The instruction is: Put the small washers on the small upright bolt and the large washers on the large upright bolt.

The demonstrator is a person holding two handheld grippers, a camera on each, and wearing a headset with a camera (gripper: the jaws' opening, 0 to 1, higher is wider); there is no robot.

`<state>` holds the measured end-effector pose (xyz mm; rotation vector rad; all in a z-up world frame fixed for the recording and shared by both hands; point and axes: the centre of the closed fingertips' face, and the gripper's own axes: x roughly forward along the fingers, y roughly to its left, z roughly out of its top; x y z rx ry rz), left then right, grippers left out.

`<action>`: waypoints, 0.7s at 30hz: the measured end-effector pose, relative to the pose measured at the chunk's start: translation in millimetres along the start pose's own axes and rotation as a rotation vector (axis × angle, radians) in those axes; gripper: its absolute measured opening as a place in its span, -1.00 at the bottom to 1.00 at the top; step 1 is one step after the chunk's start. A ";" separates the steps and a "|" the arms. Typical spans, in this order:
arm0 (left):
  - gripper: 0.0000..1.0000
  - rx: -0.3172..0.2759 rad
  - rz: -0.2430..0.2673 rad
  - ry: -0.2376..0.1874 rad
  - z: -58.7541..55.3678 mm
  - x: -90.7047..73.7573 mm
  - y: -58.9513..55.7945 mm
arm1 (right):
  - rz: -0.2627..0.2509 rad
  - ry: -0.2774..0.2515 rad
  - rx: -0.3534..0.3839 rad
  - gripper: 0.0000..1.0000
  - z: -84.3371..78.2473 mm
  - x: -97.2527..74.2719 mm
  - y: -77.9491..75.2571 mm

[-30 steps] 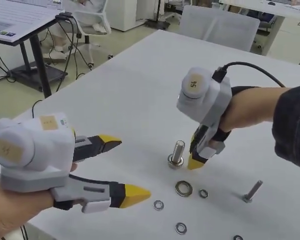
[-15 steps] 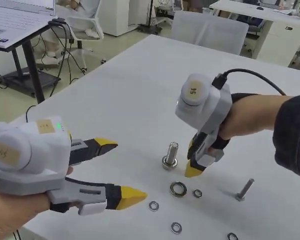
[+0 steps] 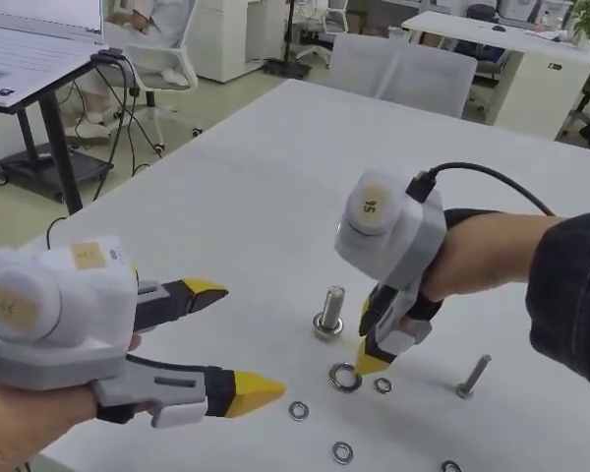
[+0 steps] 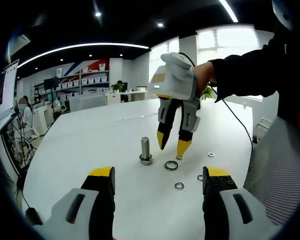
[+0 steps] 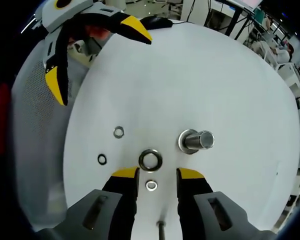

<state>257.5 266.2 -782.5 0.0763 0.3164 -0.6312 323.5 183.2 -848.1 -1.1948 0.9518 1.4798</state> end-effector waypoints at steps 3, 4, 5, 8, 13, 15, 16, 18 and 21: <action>0.41 0.001 0.000 -0.002 0.4 -0.7 -0.1 | 0.004 -0.001 0.001 -0.38 -0.4 4.1 5.4; 0.41 0.001 0.000 -0.002 0.5 -0.8 -0.1 | 0.005 0.000 0.001 -0.38 -0.8 5.2 6.4; 0.41 0.001 0.000 -0.002 0.6 -1.0 0.0 | 0.005 0.001 0.001 -0.38 -1.5 6.7 7.9; 0.41 0.001 -0.001 -0.003 0.8 -1.7 -0.3 | 0.006 0.003 0.003 -0.37 -2.7 9.9 10.3; 0.41 0.000 0.001 -0.006 1.2 -3.3 -0.3 | 0.005 0.000 0.005 -0.37 -1.4 14.3 13.5; 0.41 0.001 0.001 -0.006 1.1 -3.7 -0.4 | -0.003 -0.012 0.007 -0.37 1.4 15.8 13.2; 0.41 0.000 0.000 -0.006 1.0 -4.2 -0.5 | -0.004 -0.014 0.007 -0.37 2.2 16.9 13.8; 0.41 0.002 0.001 -0.006 0.9 -4.9 -0.4 | -0.006 -0.018 0.004 -0.37 3.6 18.8 15.0; 0.41 0.002 0.001 -0.006 0.6 -5.6 -0.6 | -0.010 -0.020 0.004 -0.37 4.4 21.0 15.2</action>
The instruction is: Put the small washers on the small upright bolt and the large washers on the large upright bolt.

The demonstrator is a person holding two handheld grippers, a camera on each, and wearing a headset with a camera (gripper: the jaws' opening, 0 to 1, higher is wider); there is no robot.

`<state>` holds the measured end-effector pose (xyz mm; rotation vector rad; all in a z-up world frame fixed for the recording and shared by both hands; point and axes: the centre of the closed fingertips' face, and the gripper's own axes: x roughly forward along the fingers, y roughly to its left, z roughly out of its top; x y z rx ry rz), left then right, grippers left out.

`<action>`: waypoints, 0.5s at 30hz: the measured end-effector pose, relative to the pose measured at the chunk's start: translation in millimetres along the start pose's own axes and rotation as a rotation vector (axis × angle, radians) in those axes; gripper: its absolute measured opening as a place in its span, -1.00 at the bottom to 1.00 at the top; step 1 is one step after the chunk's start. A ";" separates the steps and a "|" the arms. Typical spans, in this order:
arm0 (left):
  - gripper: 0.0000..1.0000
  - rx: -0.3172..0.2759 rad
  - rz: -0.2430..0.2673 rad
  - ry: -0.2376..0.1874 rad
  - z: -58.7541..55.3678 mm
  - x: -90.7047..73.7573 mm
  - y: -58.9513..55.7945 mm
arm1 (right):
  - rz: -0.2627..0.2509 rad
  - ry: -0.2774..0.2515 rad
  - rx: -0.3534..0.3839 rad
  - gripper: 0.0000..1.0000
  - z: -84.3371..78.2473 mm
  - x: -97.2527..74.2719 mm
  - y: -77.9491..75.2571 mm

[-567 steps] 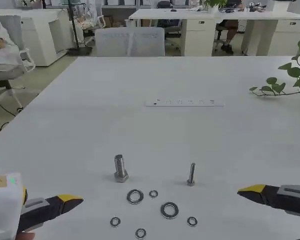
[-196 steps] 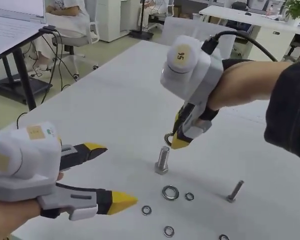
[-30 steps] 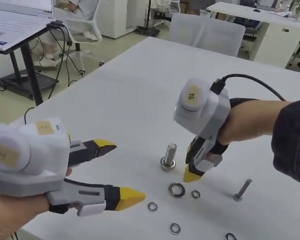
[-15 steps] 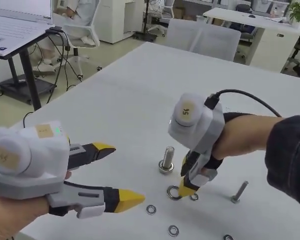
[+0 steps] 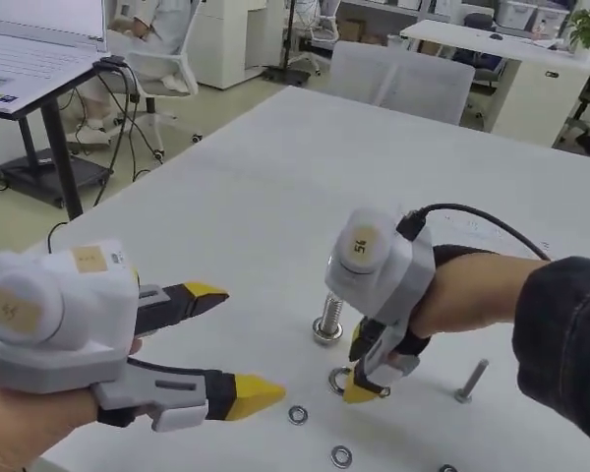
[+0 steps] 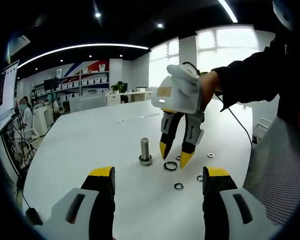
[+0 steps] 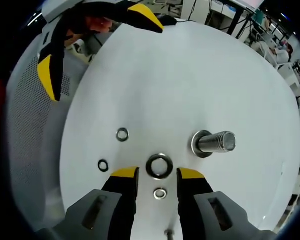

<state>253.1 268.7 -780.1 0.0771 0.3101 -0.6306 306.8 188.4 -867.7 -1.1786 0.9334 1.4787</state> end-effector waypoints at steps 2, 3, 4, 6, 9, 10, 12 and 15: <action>0.41 -0.001 0.000 -0.001 -0.2 -0.4 -0.1 | 0.000 -0.002 0.001 -0.37 0.8 1.6 1.0; 0.41 -0.001 0.000 0.000 -0.4 -0.5 -0.1 | -0.001 -0.003 0.000 -0.37 1.1 2.3 1.3; 0.41 -0.001 0.000 0.000 -0.4 -0.6 -0.2 | -0.002 -0.003 -0.001 -0.37 1.2 3.2 1.4; 0.41 -0.002 0.000 -0.001 -0.2 -1.1 -0.4 | -0.007 -0.006 -0.003 -0.37 2.1 3.9 1.4; 0.41 -0.002 0.001 -0.002 0.1 -1.7 -1.1 | -0.014 -0.008 -0.003 -0.37 2.9 4.4 1.0; 0.41 -0.001 0.001 -0.003 0.2 -2.2 -1.4 | -0.019 -0.008 -0.004 -0.37 3.1 4.6 0.5; 0.41 -0.001 0.000 -0.003 0.3 -2.6 -1.8 | -0.018 -0.007 -0.004 -0.37 3.2 4.8 0.9; 0.41 -0.001 0.001 -0.006 0.8 -3.0 -1.6 | -0.025 -0.003 -0.005 -0.38 3.2 5.4 0.2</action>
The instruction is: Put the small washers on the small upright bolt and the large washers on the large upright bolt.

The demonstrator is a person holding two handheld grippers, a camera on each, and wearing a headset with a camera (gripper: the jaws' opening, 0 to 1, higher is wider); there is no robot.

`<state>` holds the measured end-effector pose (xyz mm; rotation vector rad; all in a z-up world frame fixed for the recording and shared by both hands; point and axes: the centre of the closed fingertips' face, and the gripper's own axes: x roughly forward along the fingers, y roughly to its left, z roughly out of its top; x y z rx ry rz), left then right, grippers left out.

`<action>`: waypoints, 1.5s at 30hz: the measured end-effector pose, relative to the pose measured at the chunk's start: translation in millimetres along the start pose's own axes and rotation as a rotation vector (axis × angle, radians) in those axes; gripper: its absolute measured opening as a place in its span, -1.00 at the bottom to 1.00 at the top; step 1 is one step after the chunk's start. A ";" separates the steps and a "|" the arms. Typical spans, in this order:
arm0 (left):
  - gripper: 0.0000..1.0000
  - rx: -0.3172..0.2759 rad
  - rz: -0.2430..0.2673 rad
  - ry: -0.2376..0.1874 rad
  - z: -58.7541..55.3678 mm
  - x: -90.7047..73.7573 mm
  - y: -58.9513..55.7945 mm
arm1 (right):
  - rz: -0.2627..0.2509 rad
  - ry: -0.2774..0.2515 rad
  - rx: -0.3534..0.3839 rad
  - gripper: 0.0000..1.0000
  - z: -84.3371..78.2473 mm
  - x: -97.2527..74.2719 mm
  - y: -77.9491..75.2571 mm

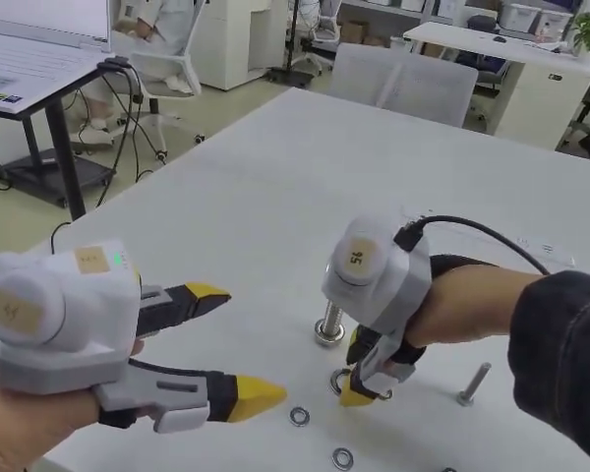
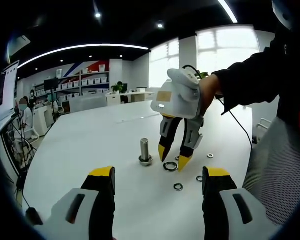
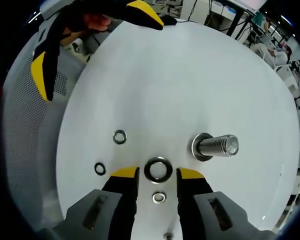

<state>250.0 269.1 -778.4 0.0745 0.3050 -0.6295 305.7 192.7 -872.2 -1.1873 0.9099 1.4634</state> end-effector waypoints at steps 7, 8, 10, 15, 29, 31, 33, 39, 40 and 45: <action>0.40 -0.004 0.001 -0.007 1.4 -0.2 0.3 | -0.003 0.005 0.001 -0.39 -0.3 0.3 -1.3; 0.40 -0.004 0.002 -0.007 1.5 -0.2 0.5 | -0.001 0.006 0.002 -0.39 -0.3 0.6 -1.0; 0.40 -0.004 0.003 -0.007 1.0 -0.3 1.2 | -0.002 0.007 0.000 -0.40 0.1 1.1 -0.9; 0.39 -0.005 0.001 -0.007 1.0 -0.1 1.5 | 0.001 0.005 0.006 -0.41 0.3 1.4 -0.8; 0.38 -0.005 0.002 -0.008 1.8 0.1 0.5 | 0.020 0.000 0.034 -0.46 -0.6 1.5 0.9; 0.38 -0.006 0.003 -0.008 2.0 0.1 0.6 | 0.021 -0.005 0.038 -0.46 -0.7 1.6 0.6; 0.38 -0.006 0.002 -0.009 2.2 0.1 0.4 | 0.021 -0.006 0.042 -0.46 -1.0 1.4 1.0; 0.37 -0.005 0.000 -0.009 2.2 0.0 0.0 | 0.018 0.001 0.039 -0.50 -1.2 1.1 1.3; 0.37 -0.004 0.000 -0.008 2.0 0.0 -0.1 | 0.017 0.007 0.034 -0.51 -2.2 0.8 1.1; 0.37 -0.006 0.000 -0.010 2.6 0.0 0.4 | 0.017 0.006 0.034 -0.51 -2.1 0.8 1.3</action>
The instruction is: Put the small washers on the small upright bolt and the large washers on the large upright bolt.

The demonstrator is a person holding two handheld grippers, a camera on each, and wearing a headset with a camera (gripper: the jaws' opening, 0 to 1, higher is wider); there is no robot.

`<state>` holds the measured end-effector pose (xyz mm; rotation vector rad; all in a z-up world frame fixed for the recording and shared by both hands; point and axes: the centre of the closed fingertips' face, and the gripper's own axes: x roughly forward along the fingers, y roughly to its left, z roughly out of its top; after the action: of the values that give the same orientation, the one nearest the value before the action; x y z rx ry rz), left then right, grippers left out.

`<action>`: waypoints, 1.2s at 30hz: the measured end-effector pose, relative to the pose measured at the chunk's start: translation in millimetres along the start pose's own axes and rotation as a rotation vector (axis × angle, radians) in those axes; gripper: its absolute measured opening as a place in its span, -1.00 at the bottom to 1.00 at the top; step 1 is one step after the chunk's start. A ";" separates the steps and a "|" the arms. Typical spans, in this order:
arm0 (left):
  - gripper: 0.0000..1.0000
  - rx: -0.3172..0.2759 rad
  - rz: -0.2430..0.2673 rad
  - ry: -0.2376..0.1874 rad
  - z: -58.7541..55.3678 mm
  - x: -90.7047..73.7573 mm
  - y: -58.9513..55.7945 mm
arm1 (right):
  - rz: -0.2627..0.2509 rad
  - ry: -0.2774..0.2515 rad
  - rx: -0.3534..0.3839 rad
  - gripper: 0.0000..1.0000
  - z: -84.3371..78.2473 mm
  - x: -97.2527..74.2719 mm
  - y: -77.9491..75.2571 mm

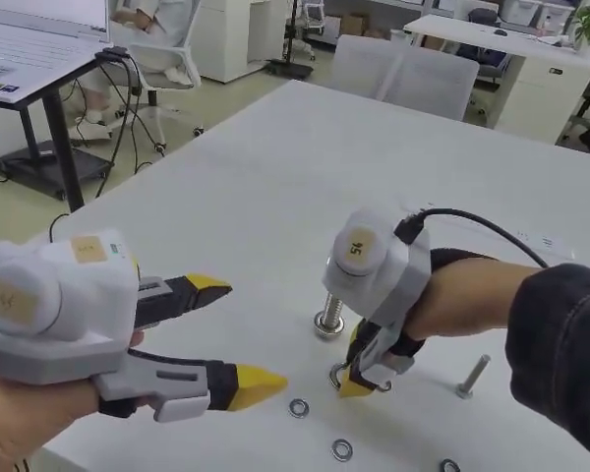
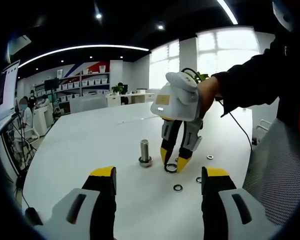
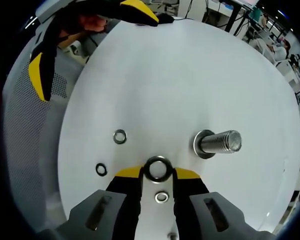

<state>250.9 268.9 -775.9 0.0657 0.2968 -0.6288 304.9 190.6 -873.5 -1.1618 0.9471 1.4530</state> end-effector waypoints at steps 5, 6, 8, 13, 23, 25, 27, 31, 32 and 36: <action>0.37 0.001 0.000 0.000 0.2 0.3 -0.3 | -0.001 0.002 0.000 -0.53 0.0 -0.3 -0.1; 0.37 0.000 0.000 0.000 0.2 0.3 -0.2 | -0.001 0.001 -0.001 -0.53 0.1 -0.3 0.0; 0.37 0.001 -0.001 0.002 0.0 0.6 -0.3 | -0.002 0.000 -0.003 -0.54 0.3 -0.4 0.1; 0.37 0.001 0.001 0.002 0.0 0.6 0.0 | 0.001 0.006 -0.007 -0.54 -0.3 -1.1 0.2; 0.36 0.004 -0.001 0.007 -0.8 1.0 -0.8 | -0.006 0.012 -0.003 -0.54 -4.5 -10.2 -2.1; 0.36 0.005 -0.001 0.006 -0.4 1.0 -1.0 | -0.006 0.010 0.001 -0.54 -4.9 -11.9 -2.1; 0.36 0.005 -0.001 0.004 0.0 0.9 -1.1 | -0.008 0.011 0.003 -0.54 -5.7 -13.2 -2.3; 0.36 0.006 -0.002 0.003 0.0 0.9 -1.3 | -0.012 0.015 0.003 -0.54 -7.1 -15.7 -3.1; 0.36 0.006 -0.002 0.001 0.4 0.8 -1.1 | -0.014 0.016 0.003 -0.54 -7.4 -17.3 -3.6; 0.36 0.006 -0.002 -0.002 1.0 0.6 -1.0 | -0.023 0.014 0.005 -0.55 -6.8 -25.4 -7.0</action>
<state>251.0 267.7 -775.2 0.0710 0.2929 -0.6318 313.8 179.6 -850.2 -1.1765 0.9434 1.4250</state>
